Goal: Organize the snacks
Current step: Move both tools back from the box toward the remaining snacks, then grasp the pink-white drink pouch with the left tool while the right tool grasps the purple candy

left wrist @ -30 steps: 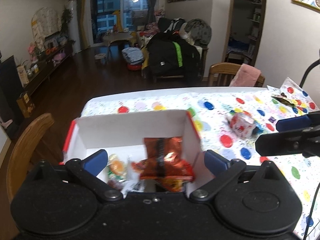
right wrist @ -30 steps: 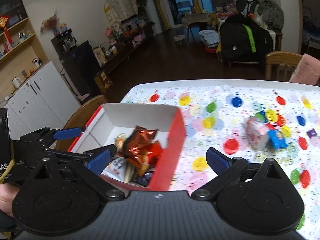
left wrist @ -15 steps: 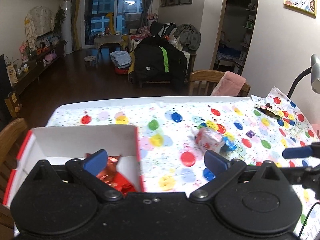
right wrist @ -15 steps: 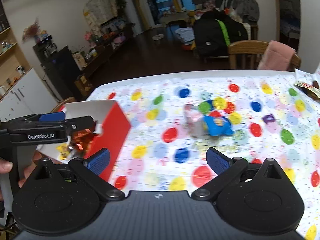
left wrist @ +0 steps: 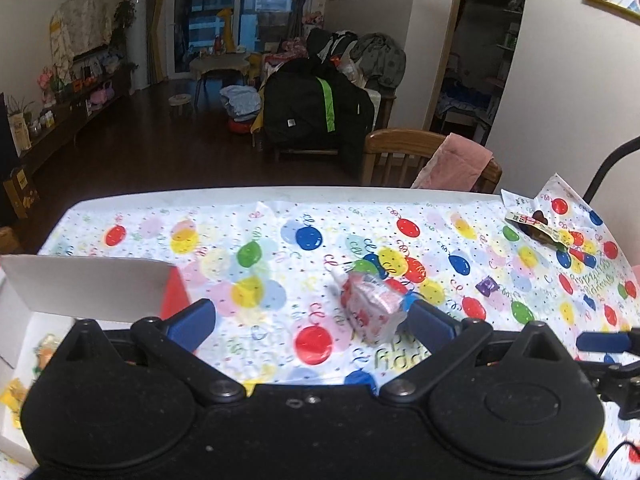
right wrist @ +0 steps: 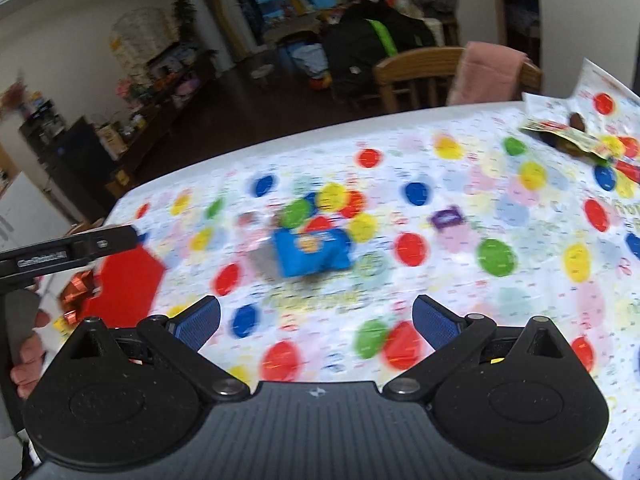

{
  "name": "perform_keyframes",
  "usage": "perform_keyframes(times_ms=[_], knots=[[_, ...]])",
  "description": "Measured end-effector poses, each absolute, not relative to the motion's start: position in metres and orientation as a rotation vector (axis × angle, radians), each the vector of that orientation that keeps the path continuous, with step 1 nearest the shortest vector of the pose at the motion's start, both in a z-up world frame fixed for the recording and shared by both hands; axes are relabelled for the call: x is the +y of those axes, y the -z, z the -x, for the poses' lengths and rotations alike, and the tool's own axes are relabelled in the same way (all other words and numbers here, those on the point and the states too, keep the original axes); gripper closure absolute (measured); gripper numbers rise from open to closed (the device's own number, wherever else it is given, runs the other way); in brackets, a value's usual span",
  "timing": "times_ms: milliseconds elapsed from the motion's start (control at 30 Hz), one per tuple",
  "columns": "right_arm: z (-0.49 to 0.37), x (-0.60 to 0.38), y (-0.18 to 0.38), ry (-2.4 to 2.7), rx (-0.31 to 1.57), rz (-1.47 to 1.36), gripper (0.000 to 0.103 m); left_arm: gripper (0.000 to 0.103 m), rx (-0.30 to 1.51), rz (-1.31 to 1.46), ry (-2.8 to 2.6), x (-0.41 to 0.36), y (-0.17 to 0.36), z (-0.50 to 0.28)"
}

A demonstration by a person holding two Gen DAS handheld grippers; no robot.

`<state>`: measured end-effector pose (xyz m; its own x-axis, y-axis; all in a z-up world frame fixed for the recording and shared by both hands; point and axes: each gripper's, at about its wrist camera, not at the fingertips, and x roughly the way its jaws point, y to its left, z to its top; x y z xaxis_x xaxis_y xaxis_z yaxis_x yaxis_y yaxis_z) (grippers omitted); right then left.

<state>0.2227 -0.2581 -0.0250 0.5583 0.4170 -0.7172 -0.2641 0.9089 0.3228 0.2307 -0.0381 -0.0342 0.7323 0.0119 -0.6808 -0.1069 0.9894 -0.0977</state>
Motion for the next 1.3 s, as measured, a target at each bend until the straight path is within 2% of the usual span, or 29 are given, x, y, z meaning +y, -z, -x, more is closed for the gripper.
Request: perform_keyframes(times_ms=[467, 867, 933, 1100, 1233, 1300], knots=[[-0.297, -0.301, 0.061, -0.322, 0.931, -0.189, 0.000, 0.001, 0.814, 0.171, -0.143, -0.073, 0.062, -0.303], [-0.381, -0.304, 0.105, -0.213, 0.988, -0.190, 0.001, 0.005, 0.915, 0.203, -0.177, -0.086, 0.101, -0.362], [-0.387, -0.301, 0.111, -0.212, 0.990, -0.173, 0.006, 0.007, 0.932, 0.218, -0.181, -0.086, 0.107, -0.368], [-0.399, -0.292, 0.125, -0.212, 1.007, -0.125, 0.010, 0.013, 0.969, 0.231, -0.182, -0.089, 0.121, -0.378], [-0.404, -0.286, 0.133, -0.206, 1.015, -0.095, 0.019, 0.017, 0.985, 0.236, -0.187, -0.090, 0.128, -0.382], [-0.405, -0.283, 0.136, -0.209, 1.016, -0.077, 0.024, 0.023, 0.999, 0.241, -0.187, -0.090, 0.133, -0.383]])
